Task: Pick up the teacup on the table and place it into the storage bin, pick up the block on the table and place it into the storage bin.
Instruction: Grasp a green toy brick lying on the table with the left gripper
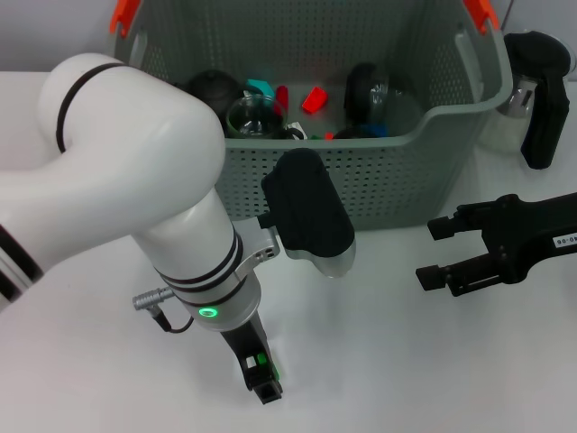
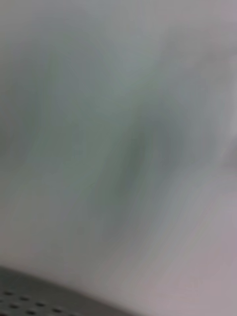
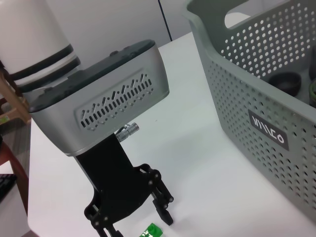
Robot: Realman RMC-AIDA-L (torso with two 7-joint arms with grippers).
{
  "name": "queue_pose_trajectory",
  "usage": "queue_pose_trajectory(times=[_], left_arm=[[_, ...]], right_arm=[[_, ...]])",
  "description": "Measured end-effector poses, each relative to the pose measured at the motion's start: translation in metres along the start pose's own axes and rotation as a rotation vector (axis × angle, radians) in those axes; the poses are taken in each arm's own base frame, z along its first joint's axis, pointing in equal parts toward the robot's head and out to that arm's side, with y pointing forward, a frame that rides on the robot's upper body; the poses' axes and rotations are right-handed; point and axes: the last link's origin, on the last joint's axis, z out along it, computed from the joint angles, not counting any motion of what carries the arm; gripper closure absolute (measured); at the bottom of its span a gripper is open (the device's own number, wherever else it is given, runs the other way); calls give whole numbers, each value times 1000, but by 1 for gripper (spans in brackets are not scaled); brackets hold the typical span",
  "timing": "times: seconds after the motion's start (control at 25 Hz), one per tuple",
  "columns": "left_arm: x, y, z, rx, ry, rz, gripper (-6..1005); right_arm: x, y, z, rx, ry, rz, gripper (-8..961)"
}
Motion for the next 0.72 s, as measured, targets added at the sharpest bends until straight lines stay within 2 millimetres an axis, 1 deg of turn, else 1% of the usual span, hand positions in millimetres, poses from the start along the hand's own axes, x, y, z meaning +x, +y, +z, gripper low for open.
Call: queue_pose_trajectory(times=[0.72], left_arm=[[1,-1,1,1,0,-2,295]], right_arm=[[1,0,1,-7,0,7,26]])
